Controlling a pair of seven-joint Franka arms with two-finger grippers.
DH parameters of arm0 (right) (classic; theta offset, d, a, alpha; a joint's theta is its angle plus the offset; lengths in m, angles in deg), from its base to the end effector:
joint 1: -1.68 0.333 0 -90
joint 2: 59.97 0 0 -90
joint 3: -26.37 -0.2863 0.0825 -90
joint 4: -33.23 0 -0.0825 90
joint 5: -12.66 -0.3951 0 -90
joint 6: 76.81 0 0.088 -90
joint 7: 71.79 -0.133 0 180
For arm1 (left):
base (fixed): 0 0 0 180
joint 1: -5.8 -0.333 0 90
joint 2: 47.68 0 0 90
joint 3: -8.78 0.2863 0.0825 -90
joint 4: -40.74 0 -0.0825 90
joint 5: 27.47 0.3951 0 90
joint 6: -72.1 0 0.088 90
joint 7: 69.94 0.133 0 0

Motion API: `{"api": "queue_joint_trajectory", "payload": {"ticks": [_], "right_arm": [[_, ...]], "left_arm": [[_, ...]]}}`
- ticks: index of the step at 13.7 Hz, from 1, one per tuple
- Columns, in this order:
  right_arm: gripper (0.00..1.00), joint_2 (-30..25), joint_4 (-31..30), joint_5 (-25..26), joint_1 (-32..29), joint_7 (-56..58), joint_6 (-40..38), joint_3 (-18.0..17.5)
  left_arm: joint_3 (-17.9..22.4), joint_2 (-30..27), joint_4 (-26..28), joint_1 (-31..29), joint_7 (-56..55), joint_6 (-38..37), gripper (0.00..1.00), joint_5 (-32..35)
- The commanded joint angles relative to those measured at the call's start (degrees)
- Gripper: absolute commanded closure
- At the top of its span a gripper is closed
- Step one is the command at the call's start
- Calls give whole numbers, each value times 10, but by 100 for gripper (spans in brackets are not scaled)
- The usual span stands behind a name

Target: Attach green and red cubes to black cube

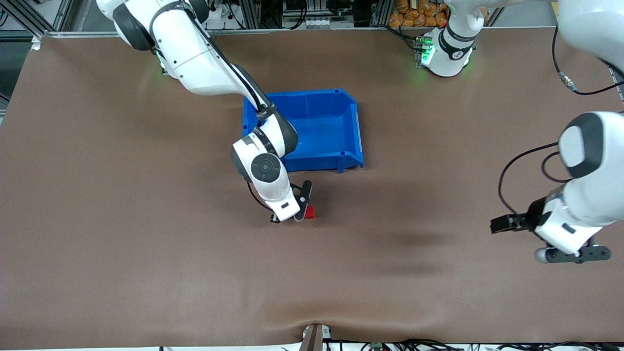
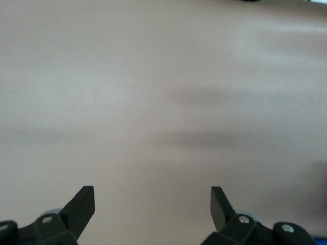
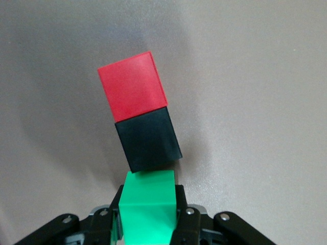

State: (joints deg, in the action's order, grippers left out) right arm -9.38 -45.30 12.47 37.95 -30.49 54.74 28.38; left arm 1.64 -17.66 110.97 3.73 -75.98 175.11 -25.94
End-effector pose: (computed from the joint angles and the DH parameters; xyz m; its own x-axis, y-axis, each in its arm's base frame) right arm 0.5975 0.4120 0.1369 0.2381 0.9711 0.0159 0.9700 -0.2386 0.0466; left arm 0.7109 -0.0426 0.4240 0.9984 0.0307 0.0476 0.0288 -0.9987 0.0412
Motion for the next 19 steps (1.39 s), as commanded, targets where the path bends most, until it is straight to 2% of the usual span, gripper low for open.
{"api": "queue_joint_trajectory", "payload": {"ticks": [1,5,9,10,11,12,13,16,19], "right_arm": [[93,26,38,6,6,-4,-2,4],[92,29,41,5,6,-4,0,4],[92,30,42,5,11,-5,1,4],[85,30,42,5,11,-5,1,4],[69,30,42,5,10,-5,1,4],[43,30,42,5,10,-5,2,4],[0,30,41,5,10,-8,2,4],[0,29,41,5,11,-9,1,4],[0,29,41,5,10,-10,1,4]], "left_arm": [[-46,-57,12,-46,42,-53,0,11],[-45,-137,21,-49,104,-171,0,10],[-13,-217,54,-44,138,-235,0,-3],[12,-229,58,-22,137,-236,0,-18],[43,-233,58,12,136,-237,0,-20],[56,-240,65,21,137,-238,0,-21],[56,-257,90,22,137,-239,0,-23],[59,-345,211,19,132,-212,0,-28],[61,-351,222,16,93,-207,0,-21]]}}
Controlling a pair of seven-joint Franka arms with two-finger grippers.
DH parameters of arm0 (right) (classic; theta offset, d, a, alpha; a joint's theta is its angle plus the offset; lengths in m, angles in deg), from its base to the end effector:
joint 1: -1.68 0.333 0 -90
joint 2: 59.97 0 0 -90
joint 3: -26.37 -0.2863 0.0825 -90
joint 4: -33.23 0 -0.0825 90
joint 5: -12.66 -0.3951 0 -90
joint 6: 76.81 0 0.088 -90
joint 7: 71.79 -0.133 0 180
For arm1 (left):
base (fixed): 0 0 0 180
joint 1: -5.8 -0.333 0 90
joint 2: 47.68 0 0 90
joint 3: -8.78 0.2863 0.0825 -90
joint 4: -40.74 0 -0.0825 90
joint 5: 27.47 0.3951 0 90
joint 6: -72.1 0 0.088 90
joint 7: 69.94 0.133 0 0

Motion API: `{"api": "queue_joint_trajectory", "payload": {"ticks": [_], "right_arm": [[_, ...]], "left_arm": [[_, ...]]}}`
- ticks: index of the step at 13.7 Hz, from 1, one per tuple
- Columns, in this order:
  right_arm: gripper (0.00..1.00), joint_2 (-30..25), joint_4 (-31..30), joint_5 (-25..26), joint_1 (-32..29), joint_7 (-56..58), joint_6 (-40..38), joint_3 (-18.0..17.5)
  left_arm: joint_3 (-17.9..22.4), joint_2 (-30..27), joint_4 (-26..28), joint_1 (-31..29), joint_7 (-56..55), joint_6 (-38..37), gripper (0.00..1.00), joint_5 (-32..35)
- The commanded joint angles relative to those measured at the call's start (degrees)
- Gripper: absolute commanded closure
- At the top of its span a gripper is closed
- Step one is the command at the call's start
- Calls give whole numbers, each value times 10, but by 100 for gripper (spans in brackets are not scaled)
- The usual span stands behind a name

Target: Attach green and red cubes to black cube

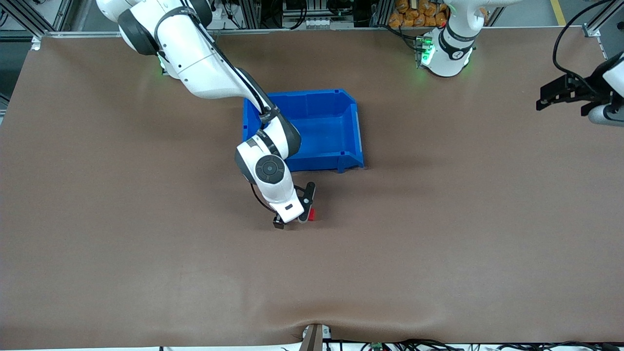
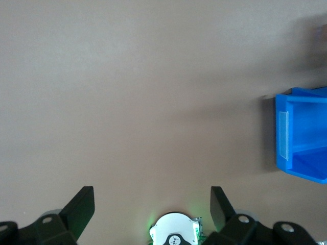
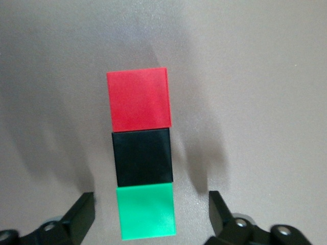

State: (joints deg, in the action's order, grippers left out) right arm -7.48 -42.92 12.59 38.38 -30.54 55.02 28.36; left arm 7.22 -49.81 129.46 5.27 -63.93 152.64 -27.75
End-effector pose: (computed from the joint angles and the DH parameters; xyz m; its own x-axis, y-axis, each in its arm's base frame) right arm 0.5998 0.4209 0.1320 0.2287 0.9732 0.0245 0.9716 -0.2297 0.0569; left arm 0.5347 -0.0106 0.5865 0.9869 -0.1231 -0.1044 -0.1222 -0.9924 0.0149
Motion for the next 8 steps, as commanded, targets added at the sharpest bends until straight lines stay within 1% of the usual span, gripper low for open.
{"api": "queue_joint_trajectory", "payload": {"ticks": [1,3,5,6,8], "right_arm": [[0,8,17,4,6,-9,-3,5],[0,1,17,-1,5,-9,-9,5],[0,-11,13,-7,-1,-9,-15,5],[0,-14,13,-7,-2,-15,-29,5],[0,-28,14,-7,-3,-26,-62,5]], "left_arm": [[4,-31,34,-3,-44,17,0,-3],[4,-25,15,-3,-54,18,0,-2],[4,-24,13,-9,-52,17,0,-2],[0,-20,11,-19,-50,18,0,-2],[-3,-21,11,-16,-51,17,0,-2]]}}
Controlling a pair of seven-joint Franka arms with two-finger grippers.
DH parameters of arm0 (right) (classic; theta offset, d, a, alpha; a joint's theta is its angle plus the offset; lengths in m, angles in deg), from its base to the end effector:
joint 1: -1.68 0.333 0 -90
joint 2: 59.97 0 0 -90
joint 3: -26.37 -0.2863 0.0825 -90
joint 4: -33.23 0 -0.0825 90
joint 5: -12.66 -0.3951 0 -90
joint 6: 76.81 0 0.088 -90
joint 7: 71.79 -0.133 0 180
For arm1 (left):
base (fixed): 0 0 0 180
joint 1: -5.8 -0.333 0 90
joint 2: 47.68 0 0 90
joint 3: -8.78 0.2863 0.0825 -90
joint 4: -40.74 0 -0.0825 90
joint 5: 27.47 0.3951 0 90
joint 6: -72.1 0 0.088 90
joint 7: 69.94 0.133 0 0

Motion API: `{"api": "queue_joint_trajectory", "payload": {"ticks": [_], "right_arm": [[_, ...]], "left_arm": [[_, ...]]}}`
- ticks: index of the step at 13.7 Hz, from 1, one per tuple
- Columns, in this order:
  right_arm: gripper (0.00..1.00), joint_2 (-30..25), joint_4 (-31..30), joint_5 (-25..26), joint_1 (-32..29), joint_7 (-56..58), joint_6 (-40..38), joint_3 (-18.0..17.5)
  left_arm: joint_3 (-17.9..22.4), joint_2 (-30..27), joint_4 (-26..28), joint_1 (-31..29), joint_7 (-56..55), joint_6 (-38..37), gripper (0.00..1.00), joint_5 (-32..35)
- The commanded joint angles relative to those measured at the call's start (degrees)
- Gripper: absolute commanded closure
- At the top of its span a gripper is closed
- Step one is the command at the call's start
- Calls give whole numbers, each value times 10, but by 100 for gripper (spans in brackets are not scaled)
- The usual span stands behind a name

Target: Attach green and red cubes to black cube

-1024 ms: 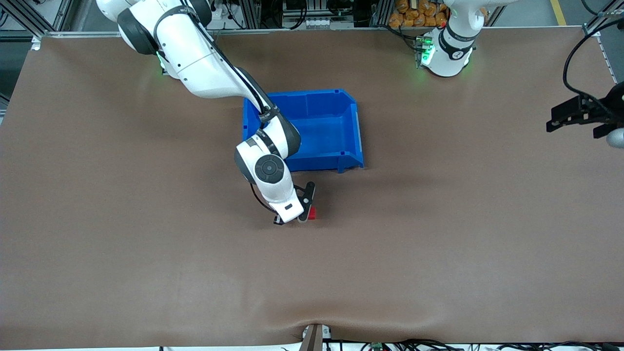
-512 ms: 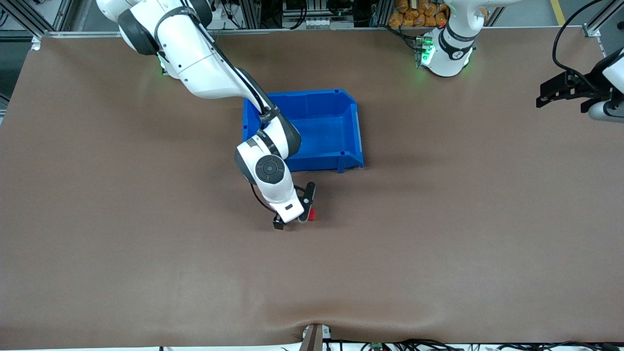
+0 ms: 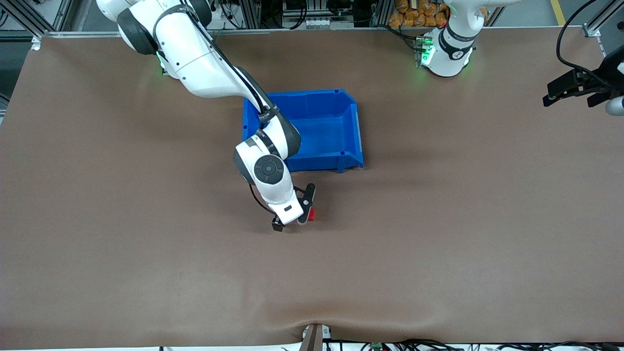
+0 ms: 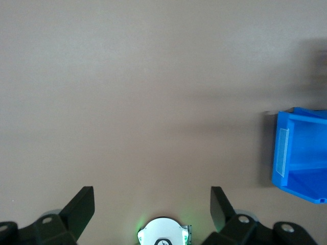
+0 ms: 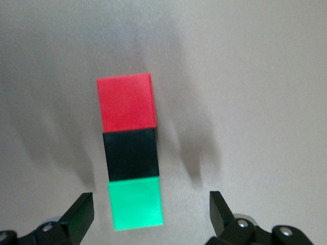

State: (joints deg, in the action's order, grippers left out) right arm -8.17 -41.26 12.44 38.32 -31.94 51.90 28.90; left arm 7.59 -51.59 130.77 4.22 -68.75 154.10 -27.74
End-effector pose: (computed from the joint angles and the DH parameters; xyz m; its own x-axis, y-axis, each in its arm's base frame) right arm 0.6067 0.4184 0.1492 0.2613 0.9652 0.0126 0.9638 -0.2616 0.0517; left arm 0.5296 0.0026 0.5943 0.9973 -0.0145 -0.0718 -0.0142 -0.9999 0.0048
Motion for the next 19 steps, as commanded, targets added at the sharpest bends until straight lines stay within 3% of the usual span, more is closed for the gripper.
{"api": "queue_joint_trajectory", "payload": {"ticks": [1,9,19], "right_arm": [[0,-29,-3,-6,-6,-11,-42,2],[0,-136,-7,-6,-139,-34,-136,1],[0,-352,-173,-10,-280,-121,-177,-2]], "left_arm": [[-7,-2,0,-7,-5,3,0,-2],[-7,0,-6,-7,-8,1,0,-10],[-6,7,-10,-8,-14,-1,0,-10]]}}
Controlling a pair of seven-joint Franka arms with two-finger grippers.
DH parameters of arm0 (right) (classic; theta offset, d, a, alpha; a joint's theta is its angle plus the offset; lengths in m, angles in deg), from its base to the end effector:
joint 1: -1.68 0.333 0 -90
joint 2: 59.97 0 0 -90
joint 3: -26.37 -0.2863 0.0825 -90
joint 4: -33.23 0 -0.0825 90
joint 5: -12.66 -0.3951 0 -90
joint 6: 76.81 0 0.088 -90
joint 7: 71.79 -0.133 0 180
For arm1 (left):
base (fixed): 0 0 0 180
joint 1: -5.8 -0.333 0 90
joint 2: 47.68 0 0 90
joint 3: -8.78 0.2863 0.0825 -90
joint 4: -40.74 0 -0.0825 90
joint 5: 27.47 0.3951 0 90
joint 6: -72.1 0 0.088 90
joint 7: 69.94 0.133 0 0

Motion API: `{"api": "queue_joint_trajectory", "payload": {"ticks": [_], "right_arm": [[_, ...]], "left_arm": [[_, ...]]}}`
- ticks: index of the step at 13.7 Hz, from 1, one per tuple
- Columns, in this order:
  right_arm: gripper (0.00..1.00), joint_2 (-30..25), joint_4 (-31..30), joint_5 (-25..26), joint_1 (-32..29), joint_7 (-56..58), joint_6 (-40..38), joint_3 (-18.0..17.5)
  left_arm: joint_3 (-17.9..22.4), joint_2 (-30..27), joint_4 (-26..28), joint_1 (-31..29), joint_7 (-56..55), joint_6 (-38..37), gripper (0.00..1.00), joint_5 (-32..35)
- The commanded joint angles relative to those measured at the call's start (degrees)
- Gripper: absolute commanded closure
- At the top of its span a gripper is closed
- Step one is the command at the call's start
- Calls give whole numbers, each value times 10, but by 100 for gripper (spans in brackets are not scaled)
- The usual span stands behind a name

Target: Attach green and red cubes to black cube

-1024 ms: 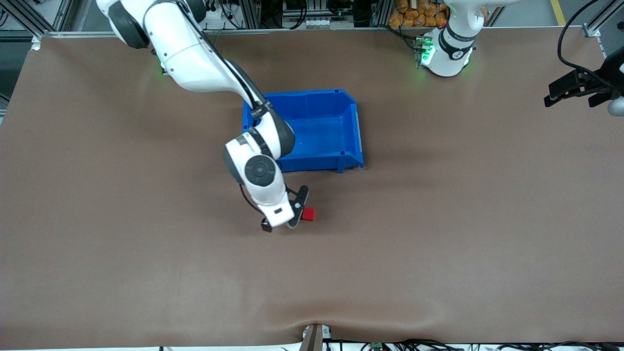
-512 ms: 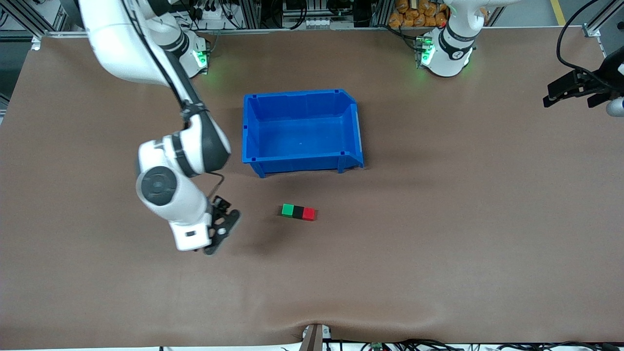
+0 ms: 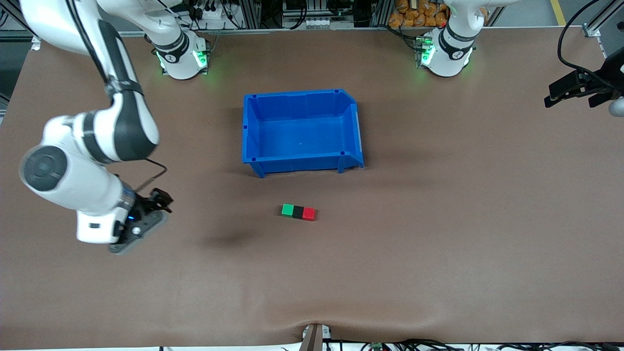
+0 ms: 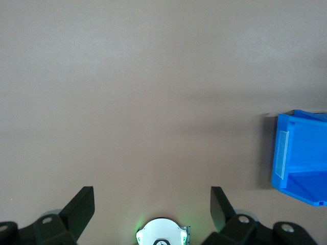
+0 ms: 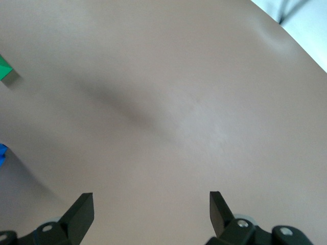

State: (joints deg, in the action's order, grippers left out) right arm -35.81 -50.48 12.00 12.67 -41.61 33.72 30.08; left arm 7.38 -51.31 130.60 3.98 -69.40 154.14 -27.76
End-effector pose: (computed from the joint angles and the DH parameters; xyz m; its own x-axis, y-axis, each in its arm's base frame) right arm 0.6815 0.0936 0.3895 0.7914 0.6103 0.0331 0.6093 -0.7921 0.0372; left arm 0.5311 0.0028 0.5932 0.9973 -0.0027 -0.0730 -0.0024 -1.0000 0.0042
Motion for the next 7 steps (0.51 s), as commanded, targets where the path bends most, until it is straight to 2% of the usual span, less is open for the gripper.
{"api": "queue_joint_trajectory", "payload": {"ticks": [1,2,7], "right_arm": [[0,-107,-107,-6,-34,-40,3,-13],[0,-132,-123,-6,-50,-60,-14,-14],[0,-202,-121,-15,-108,-153,-146,-15]], "left_arm": [[-4,5,-9,-5,-9,-1,0,-10],[-4,5,-12,-3,-10,-1,0,-10],[-4,5,-13,-2,-9,-1,0,-9]]}}
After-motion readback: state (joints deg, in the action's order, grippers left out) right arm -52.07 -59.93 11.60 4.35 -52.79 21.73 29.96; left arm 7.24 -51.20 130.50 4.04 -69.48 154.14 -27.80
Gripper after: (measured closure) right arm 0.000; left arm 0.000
